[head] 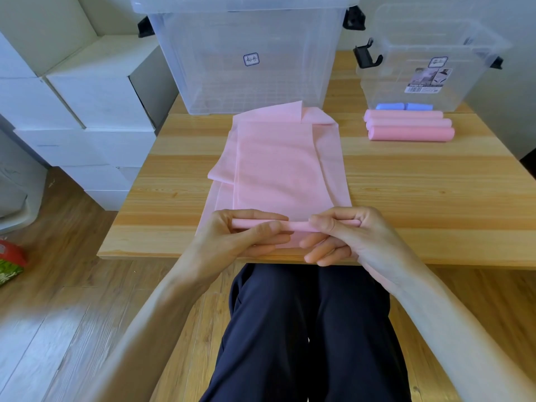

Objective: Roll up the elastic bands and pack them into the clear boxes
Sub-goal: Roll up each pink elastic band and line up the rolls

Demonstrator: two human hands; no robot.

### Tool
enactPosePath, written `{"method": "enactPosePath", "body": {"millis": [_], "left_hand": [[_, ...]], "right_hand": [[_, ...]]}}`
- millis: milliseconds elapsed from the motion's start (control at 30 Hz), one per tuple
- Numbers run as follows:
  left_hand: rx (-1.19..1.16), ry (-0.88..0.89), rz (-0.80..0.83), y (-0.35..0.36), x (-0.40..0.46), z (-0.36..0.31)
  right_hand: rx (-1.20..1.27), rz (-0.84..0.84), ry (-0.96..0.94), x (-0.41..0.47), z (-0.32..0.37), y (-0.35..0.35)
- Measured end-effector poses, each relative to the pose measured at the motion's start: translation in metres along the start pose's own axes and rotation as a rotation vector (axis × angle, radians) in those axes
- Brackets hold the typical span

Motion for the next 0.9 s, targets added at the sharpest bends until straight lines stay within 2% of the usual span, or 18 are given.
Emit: {"method": "enactPosePath", "body": {"millis": [133,400,600,900], "left_hand": [[0.059,0.011,-0.014,0.0007,-0.0005,0.0005],[-0.045,0.017,-0.027,0.0029,0.0001,0.0018],[-0.004,0.050,-0.058,0.0013,0.0008,0.0022],[0.005,0.047,-0.060,0.0023,-0.0009,0.0013]], "right_hand": [[0.019,-0.018,-0.033,-0.0001,-0.0014,-0.0009],[0.005,-0.017,-0.029,0.0002,-0.0003,0.0008],[-0.011,-0.057,-0.023,0.0005,-0.0005,0.0001],[-0.022,-0.009,-0.025,-0.0010,-0.0003,0.0022]]}}
Point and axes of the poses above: each hand's wrist, its own x-axis towards the middle knuckle, its own y-axis out of the palm, z = x × y, the point moved 3 cm from there along x, towards the middle knuckle, and after that the axes turned 7 degrees about -x, right-handed, at the moved point
